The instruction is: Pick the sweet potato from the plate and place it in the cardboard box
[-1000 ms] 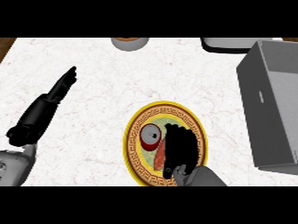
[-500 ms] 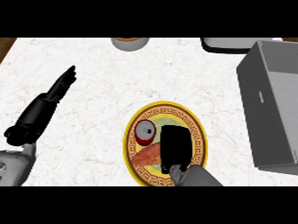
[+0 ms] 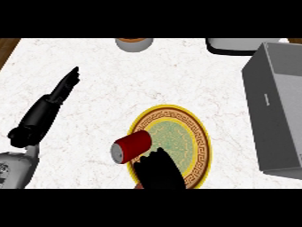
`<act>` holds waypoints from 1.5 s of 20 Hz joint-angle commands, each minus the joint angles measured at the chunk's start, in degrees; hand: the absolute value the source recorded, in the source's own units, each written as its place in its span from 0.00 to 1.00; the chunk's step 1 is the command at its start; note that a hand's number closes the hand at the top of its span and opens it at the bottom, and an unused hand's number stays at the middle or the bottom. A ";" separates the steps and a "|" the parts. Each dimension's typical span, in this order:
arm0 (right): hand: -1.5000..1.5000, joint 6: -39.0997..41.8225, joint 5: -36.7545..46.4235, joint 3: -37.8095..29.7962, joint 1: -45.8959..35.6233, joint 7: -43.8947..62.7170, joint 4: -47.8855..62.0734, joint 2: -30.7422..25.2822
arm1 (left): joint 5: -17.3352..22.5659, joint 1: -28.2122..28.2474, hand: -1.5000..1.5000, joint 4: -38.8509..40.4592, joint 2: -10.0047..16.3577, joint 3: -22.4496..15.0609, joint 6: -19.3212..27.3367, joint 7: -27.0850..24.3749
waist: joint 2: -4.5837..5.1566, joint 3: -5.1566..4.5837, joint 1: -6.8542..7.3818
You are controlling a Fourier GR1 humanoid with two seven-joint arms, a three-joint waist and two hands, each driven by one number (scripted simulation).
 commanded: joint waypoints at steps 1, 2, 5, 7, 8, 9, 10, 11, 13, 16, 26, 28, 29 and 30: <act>1.00 -1.17 -1.99 9.24 0.79 -15.64 -11.32 -7.11 | 0.65 0.29 0.50 1.37 0.74 0.90 -0.88 -0.69 | -0.18 0.03 -0.58; 1.00 -2.48 -1.61 10.93 1.57 -18.20 -14.55 -9.86 | -0.23 -0.40 0.50 0.38 0.11 0.36 0.22 0.05 | -0.55 0.15 -1.39; 1.00 -5.58 0.04 10.11 0.89 -24.05 -25.81 -20.63 | 0.18 1.08 0.50 0.88 0.53 1.16 0.07 -0.55 | -0.53 0.04 -2.50; 1.00 -7.97 -1.78 6.85 2.50 -26.98 -33.79 -27.61 | 0.08 1.09 0.50 0.46 1.42 1.87 0.01 -0.24 | -0.34 0.05 -2.98; 1.00 -9.39 -2.47 5.35 4.20 -28.06 -37.04 -31.66 | 0.05 1.94 0.50 1.43 0.24 1.65 0.64 -1.47 | -0.12 0.01 -3.64; 1.00 -10.70 -5.08 1.99 5.27 -29.18 -39.61 -34.65 | 0.46 1.29 0.50 0.22 1.18 2.41 0.31 -0.57 | -0.04 0.10 -3.47; 1.00 -12.04 -6.04 -0.12 7.68 -28.63 -42.49 -37.57 | 0.16 2.91 0.50 -2.26 1.28 1.85 0.65 0.65 | -0.41 0.17 -3.21; 1.00 -13.74 -8.07 -2.92 9.74 -28.04 -46.03 -38.96 | 1.20 1.86 0.50 -0.17 0.87 2.70 0.12 -0.44 | 0.04 0.06 -4.19; 1.00 -16.89 -13.88 -10.21 13.49 -26.37 -47.84 -40.88 | 0.77 2.69 0.50 -1.44 1.38 3.01 0.47 -0.58 | 0.31 0.12 -3.69; 1.00 -19.87 -21.66 -18.54 17.99 -24.56 -47.96 -41.74 | 1.99 2.06 0.50 -1.89 2.49 3.62 -1.25 0.53 | 0.61 0.13 -3.49; 1.00 -17.17 -51.57 -49.98 17.42 -34.13 -29.94 -47.11 | 0.41 2.75 0.50 -1.04 1.24 2.44 -1.29 -1.65 | 0.82 -0.04 -1.53; 1.00 -13.95 -54.52 -54.16 12.92 -40.34 -19.35 -48.25 | -1.51 -0.09 0.50 0.13 -0.76 0.84 0.41 -0.75 | 1.18 -0.02 -0.74; 1.00 -12.00 -54.22 -57.04 13.54 -42.47 -16.98 -50.93 | 0.67 -0.61 0.50 -0.76 0.28 2.20 -1.29 1.11 | 0.81 -0.05 -1.08; 1.00 -9.90 -52.72 -56.27 11.41 -45.04 -12.27 -51.90 | -1.34 1.44 0.50 1.85 -0.75 0.85 -0.88 -4.00 | 1.07 -0.13 -0.31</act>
